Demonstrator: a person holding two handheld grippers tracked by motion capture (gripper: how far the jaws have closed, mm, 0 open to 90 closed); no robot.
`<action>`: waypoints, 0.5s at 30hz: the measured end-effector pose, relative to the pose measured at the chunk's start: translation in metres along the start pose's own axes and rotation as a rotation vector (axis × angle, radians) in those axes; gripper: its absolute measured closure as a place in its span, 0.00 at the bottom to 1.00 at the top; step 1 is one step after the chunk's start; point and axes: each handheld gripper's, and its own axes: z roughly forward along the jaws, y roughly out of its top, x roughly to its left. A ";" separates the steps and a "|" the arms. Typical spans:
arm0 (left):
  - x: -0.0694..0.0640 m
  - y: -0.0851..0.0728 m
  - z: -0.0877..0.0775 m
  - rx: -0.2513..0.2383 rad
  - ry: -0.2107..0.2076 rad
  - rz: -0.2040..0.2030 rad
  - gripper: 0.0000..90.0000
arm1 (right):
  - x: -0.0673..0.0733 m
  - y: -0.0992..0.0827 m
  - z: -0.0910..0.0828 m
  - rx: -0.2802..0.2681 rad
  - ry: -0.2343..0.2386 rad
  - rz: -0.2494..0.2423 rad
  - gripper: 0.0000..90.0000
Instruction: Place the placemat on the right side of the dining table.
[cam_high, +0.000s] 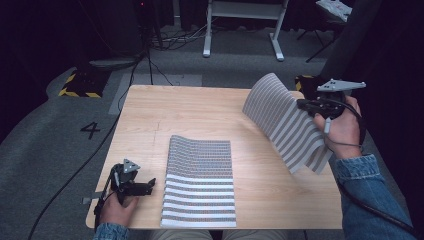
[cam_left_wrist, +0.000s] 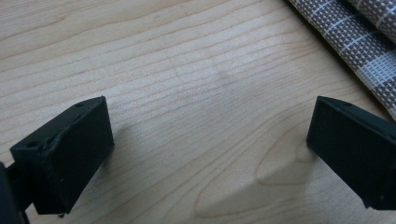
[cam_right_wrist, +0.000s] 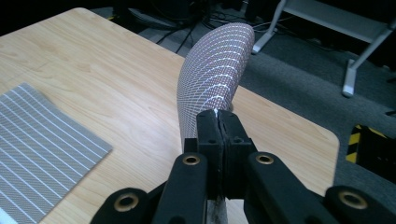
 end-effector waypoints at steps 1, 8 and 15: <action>0.000 0.000 0.000 -0.001 0.000 -0.001 0.01 | -0.003 -0.001 -0.001 0.001 -0.008 0.001 0.99; 0.000 0.000 -0.001 0.001 0.009 0.000 0.01 | -0.022 -0.007 -0.007 0.028 -0.069 0.009 0.99; -0.001 -0.002 -0.002 0.000 0.006 0.002 0.01 | -0.039 -0.015 -0.008 0.041 -0.121 0.022 0.99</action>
